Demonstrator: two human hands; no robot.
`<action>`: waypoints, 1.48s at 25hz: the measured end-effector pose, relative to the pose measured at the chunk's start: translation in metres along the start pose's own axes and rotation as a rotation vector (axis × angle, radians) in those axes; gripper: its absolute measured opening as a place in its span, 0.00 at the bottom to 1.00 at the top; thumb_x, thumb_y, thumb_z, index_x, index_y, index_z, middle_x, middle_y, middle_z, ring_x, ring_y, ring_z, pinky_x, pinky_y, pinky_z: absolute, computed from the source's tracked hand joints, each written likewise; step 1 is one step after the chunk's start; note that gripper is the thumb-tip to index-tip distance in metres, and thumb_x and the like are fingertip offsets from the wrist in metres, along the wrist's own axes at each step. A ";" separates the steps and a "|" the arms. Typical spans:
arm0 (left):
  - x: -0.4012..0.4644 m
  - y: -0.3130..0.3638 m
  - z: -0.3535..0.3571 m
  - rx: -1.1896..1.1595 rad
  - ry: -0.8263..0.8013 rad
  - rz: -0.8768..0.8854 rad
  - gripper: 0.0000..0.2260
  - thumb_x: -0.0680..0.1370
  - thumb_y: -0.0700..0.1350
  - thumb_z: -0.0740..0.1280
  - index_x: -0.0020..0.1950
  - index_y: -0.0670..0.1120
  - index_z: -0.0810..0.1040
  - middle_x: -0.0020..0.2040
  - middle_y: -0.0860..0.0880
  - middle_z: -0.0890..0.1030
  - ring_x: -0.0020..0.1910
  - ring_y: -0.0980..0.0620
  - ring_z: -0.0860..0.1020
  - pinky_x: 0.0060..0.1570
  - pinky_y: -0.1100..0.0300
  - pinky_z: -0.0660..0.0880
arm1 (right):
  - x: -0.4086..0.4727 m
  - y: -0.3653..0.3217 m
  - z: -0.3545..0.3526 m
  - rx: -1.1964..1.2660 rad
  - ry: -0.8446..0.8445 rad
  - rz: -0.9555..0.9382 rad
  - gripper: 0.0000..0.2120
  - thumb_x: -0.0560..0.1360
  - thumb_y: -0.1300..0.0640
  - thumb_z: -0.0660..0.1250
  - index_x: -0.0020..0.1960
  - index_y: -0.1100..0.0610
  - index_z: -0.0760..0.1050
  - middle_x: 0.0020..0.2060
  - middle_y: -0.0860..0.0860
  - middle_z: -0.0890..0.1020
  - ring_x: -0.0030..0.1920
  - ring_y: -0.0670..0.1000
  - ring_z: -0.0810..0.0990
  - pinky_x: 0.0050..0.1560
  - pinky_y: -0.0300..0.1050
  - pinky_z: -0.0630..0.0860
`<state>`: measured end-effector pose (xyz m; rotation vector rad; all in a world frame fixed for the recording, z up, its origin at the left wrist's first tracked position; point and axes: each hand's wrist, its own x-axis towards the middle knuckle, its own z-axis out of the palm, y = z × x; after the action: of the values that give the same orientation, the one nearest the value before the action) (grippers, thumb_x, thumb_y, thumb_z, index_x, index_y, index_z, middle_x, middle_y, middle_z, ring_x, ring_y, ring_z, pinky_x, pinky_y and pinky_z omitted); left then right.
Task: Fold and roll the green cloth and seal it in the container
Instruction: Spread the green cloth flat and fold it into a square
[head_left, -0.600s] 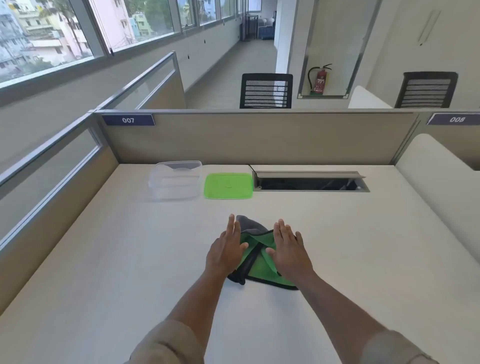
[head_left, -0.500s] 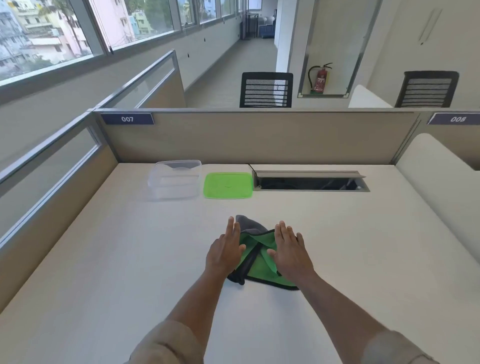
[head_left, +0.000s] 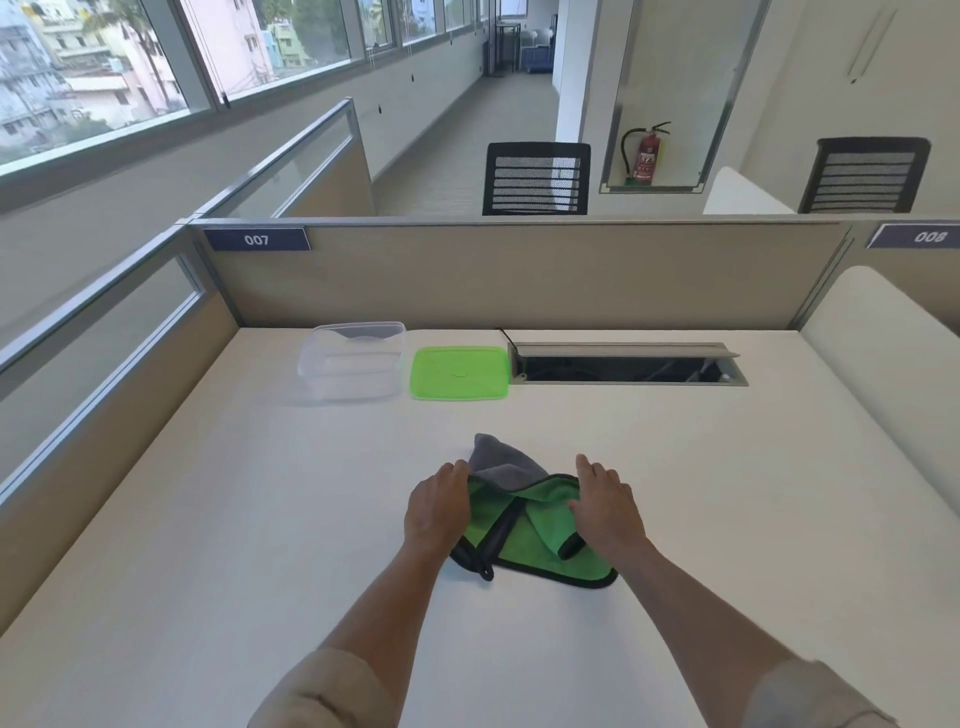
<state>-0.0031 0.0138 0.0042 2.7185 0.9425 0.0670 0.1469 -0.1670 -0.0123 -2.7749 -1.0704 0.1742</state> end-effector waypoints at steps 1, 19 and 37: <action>0.001 -0.001 0.000 -0.029 0.012 -0.006 0.07 0.77 0.36 0.55 0.48 0.46 0.69 0.45 0.47 0.78 0.39 0.43 0.78 0.36 0.53 0.71 | 0.001 0.003 -0.002 0.022 0.002 0.016 0.20 0.78 0.56 0.64 0.68 0.57 0.66 0.55 0.52 0.76 0.55 0.55 0.75 0.53 0.49 0.73; 0.032 -0.044 -0.065 -0.046 0.264 -0.096 0.14 0.76 0.36 0.58 0.49 0.48 0.81 0.47 0.44 0.77 0.41 0.37 0.78 0.40 0.51 0.72 | 0.021 0.012 -0.105 0.017 0.549 0.134 0.13 0.68 0.74 0.67 0.44 0.57 0.74 0.29 0.49 0.65 0.31 0.55 0.66 0.31 0.46 0.66; 0.059 -0.018 -0.206 -0.305 0.882 -0.084 0.11 0.80 0.40 0.61 0.52 0.49 0.83 0.47 0.46 0.83 0.39 0.40 0.78 0.34 0.58 0.66 | 0.048 -0.010 -0.217 0.214 1.151 0.080 0.13 0.72 0.75 0.60 0.47 0.60 0.76 0.35 0.58 0.78 0.38 0.61 0.74 0.32 0.46 0.65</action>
<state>0.0063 0.1116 0.1953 2.3212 1.1119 1.3491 0.2122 -0.1513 0.2000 -2.0953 -0.5516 -1.0764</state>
